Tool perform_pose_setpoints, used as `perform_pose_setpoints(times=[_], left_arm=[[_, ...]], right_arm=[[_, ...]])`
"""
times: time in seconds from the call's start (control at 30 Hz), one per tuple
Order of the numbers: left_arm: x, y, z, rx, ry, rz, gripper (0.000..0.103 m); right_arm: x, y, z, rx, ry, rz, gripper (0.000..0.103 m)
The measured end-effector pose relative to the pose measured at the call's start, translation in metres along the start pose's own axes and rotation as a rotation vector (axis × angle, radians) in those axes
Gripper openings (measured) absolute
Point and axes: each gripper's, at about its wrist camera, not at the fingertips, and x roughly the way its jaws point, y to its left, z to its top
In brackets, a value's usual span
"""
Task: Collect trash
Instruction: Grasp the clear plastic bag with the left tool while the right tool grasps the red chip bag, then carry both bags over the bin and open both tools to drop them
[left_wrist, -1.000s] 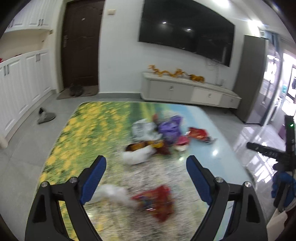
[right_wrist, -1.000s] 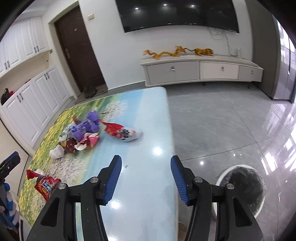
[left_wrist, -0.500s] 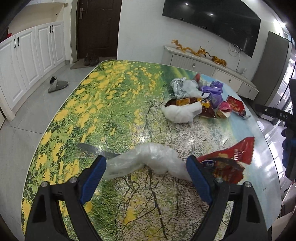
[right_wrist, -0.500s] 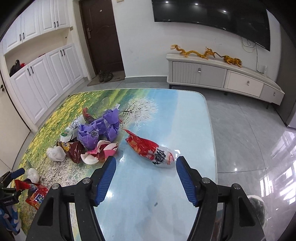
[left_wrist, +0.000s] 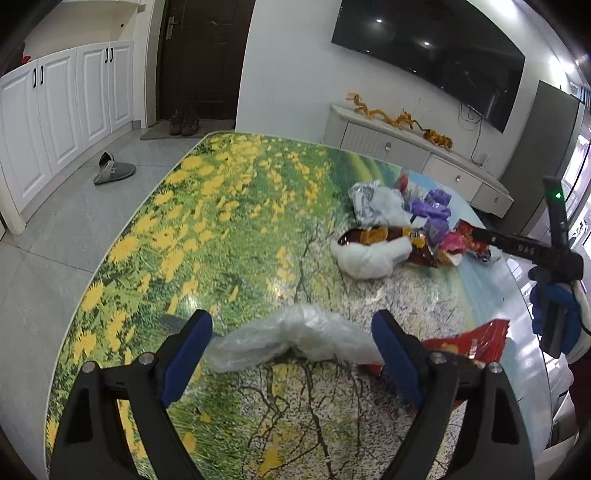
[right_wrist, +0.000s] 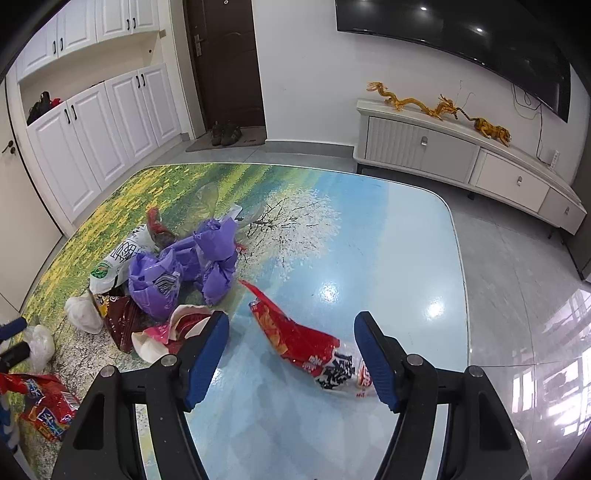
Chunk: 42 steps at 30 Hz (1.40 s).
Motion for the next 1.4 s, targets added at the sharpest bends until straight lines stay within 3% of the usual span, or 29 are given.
perform_pose_setpoints(times=[0.37, 0.47, 0.53, 0.6, 0.77, 0.87, 1.4], left_arm=[[0.028, -0.011, 0.001, 0.091, 0.079, 0.025, 0.087], [0.033, -0.011, -0.003, 0.089, 0.104, 0.021, 0.067], [0.032, -0.011, -0.004, 0.09, 0.102, 0.026, 0.062], [0.032, -0.012, -0.005, 0.093, 0.101, 0.026, 0.055], [0.029, -0.011, -0.007, 0.084, 0.098, 0.017, 0.041], [0.027, -0.01, -0.008, 0.064, 0.098, 0.008, 0.039], [-0.022, -0.022, -0.029, 0.054, 0.072, -0.003, 0.038]], right_arm=[[0.019, -0.006, 0.0, -0.016, 0.024, 0.029, 0.069], [0.026, -0.003, 0.0, -0.032, 0.04, 0.032, 0.069], [0.031, -0.001, -0.001, -0.04, 0.05, 0.025, 0.069], [0.033, -0.001, -0.003, -0.041, 0.055, 0.02, 0.064], [0.03, 0.001, -0.008, -0.057, 0.047, 0.005, 0.033], [0.026, 0.002, -0.013, -0.061, 0.049, 0.012, 0.021], [-0.038, 0.01, -0.064, 0.001, 0.018, 0.115, 0.02]])
